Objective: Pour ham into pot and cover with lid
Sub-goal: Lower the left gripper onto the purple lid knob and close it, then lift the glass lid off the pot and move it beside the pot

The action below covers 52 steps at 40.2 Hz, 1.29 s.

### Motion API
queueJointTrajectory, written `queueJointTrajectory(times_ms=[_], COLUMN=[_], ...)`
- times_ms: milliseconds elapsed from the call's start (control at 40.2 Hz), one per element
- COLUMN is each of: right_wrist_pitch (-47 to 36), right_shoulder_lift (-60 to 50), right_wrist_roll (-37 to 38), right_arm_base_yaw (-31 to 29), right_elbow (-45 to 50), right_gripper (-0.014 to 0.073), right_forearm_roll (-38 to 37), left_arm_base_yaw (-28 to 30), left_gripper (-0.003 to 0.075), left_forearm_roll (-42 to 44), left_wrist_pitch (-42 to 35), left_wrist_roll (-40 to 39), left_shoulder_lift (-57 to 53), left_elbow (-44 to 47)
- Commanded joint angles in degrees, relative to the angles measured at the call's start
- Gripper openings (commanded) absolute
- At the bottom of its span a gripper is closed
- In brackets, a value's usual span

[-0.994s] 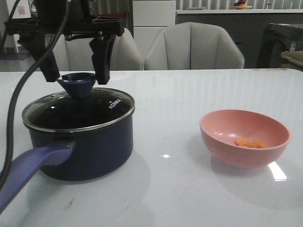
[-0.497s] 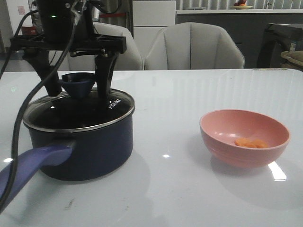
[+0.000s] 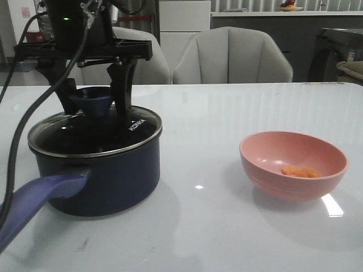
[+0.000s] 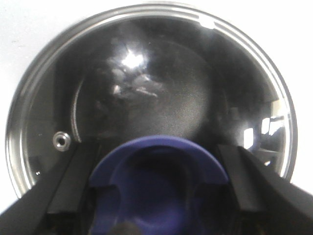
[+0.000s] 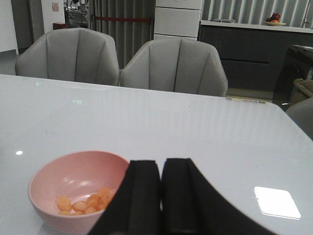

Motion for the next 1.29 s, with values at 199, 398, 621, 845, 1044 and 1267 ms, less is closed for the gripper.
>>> queueJointTrajectory(times_ms=[199, 398, 621, 845, 1044, 1267], right_wrist_pitch=[-4.80, -4.80, -4.80, -4.80, -4.80, -4.80], right_shoulder_lift=[-1.13, -1.13, -1.13, -1.13, -1.13, -1.13], right_wrist_roll=[0.00, 0.00, 0.00, 0.00, 0.00, 0.00], right_arm_base_yaw=[-0.28, -0.28, -0.28, -0.28, -0.28, -0.28], right_elbow=[0.60, 0.60, 0.60, 0.60, 0.60, 0.60], right_gripper=[0.0151, 0.0151, 0.0151, 0.0151, 0.0151, 0.0151], right_forearm_roll=[-0.57, -0.57, -0.57, -0.57, -0.57, -0.57], left_arm_base_yaw=[-0.14, -0.14, -0.14, 0.50, 4.63, 14.48], left_gripper=[0.0202, 0.0195, 0.0195, 0.0195, 0.0195, 0.0195], left_forearm_roll=[-0.61, 0.44, 0.91, 1.08, 1.38, 3.38], left_wrist_pitch=[0.51, 2.92, 4.87, 4.87, 4.87, 4.34], left_wrist_roll=[-0.22, -0.22, -0.12, 2.93, 9.03, 12.95], left_shoulder_lift=[-2.08, -2.08, -2.46, -3.45, -7.46, -14.98], left_elbow=[-1.03, -3.01, -8.03, -8.84, -8.49, -0.60])
